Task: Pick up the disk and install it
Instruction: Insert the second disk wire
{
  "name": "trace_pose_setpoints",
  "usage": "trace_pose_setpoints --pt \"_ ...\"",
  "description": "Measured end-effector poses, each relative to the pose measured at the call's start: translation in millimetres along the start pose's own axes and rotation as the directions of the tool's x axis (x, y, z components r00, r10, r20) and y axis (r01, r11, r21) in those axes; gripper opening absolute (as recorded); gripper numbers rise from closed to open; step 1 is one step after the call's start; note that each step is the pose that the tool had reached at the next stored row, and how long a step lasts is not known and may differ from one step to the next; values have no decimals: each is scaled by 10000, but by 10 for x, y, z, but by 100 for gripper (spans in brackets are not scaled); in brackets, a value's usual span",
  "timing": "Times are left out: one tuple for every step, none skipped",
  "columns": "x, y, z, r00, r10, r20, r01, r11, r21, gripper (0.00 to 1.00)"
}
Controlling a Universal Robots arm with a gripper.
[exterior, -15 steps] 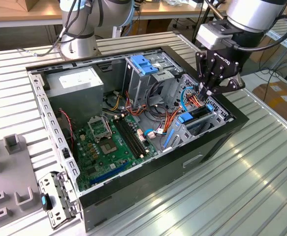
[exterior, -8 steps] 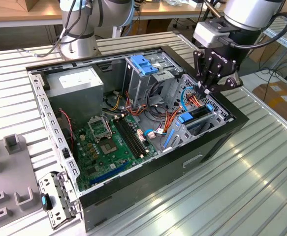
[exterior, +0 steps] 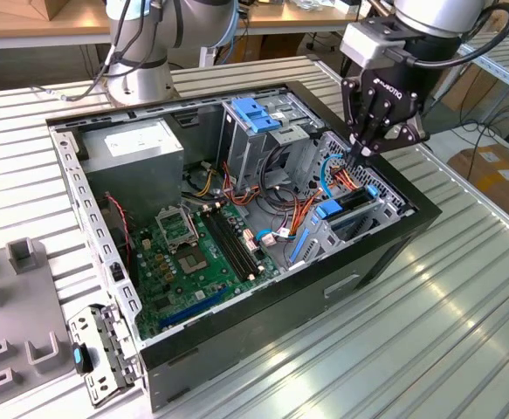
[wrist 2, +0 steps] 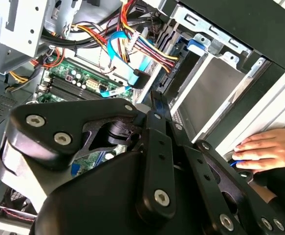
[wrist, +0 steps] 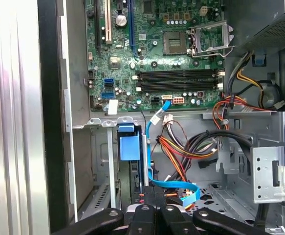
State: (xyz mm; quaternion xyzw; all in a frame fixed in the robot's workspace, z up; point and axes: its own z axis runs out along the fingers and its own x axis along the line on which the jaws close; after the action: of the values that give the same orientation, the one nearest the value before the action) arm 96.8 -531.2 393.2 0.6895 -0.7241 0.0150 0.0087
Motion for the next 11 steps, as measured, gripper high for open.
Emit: trace_pose_setpoints --pt "-19 1 -5 10000 -1 -47 1 10000 -2 11" --pt "-43 2 -7 9999 -1 -125 1 10000 2 11" --pt "-74 4 -7 9997 -1 -228 2 10000 6 11" --pt "-114 6 -9 9994 -2 -336 3 10000 9 11" --pt "-147 7 -9 9990 -4 -447 5 10000 12 11" --pt "-176 9 -10 9985 -4 -542 4 10000 16 11" --pt "-214 11 -12 9977 -4 -683 5 10000 22 11" --pt "-247 12 -11 9968 -6 -794 8 10000 28 11" --pt "-284 14 -11 9959 -6 -908 9 10000 33 11" --pt "-323 16 -12 9947 -6 -1028 10 10000 39 11" --pt "-361 17 -14 9930 -8 -1181 13 10000 45 11"
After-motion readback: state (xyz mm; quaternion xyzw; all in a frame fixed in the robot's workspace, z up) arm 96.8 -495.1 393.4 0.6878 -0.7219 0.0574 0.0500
